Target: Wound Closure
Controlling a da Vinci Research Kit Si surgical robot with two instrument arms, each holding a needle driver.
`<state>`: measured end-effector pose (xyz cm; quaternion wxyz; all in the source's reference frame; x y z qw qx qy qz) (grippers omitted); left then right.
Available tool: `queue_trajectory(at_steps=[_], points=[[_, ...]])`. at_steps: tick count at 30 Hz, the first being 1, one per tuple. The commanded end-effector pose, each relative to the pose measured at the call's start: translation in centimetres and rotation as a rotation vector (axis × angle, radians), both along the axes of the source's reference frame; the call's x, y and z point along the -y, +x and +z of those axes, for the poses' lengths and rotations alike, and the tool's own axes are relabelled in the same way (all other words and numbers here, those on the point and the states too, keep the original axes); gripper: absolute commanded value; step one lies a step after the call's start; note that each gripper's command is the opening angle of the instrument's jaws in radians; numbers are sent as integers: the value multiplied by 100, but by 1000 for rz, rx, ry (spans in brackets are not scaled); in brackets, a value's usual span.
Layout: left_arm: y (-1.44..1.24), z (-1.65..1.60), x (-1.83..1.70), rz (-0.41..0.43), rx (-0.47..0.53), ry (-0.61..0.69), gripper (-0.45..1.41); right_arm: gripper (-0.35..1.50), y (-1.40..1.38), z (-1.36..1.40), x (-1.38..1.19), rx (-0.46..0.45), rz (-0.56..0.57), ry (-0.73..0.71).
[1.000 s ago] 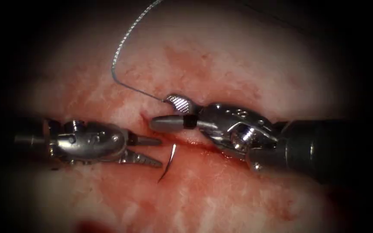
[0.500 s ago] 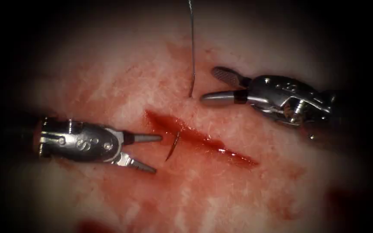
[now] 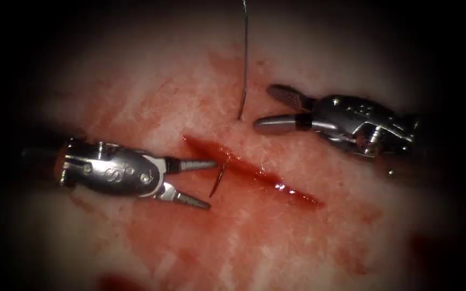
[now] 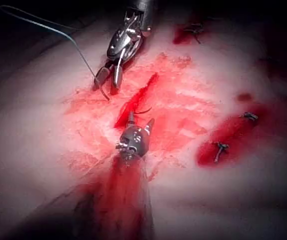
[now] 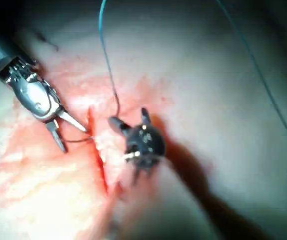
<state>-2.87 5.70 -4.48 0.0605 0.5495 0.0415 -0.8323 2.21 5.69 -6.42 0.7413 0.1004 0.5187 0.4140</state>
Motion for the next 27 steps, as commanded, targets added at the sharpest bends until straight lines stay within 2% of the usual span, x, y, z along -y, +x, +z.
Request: queue_trajectory(at_steps=[1,11,17,19,20,21,24,27], points=[[-8,8,5,-2,4,-4,39,119,7,5,2,0,1,-1],[-19,8,6,4,26,-34,35,119,7,7,2,5,6,-3],[-25,12,1,7,28,-34,26,119,7,7,2,9,11,-4],[-28,12,2,29,44,-28,2,119,7,7,2,9,11,-4],[-29,12,2,39,51,-13,-22,119,7,8,2,9,11,-5],[-29,12,1,50,60,19,-35,119,7,8,2,11,13,-5],[-29,11,4,79,80,95,-35,119,7,8,1,14,16,-5],[-29,8,8,61,69,167,-35,119,7,8,2,14,16,-6]])
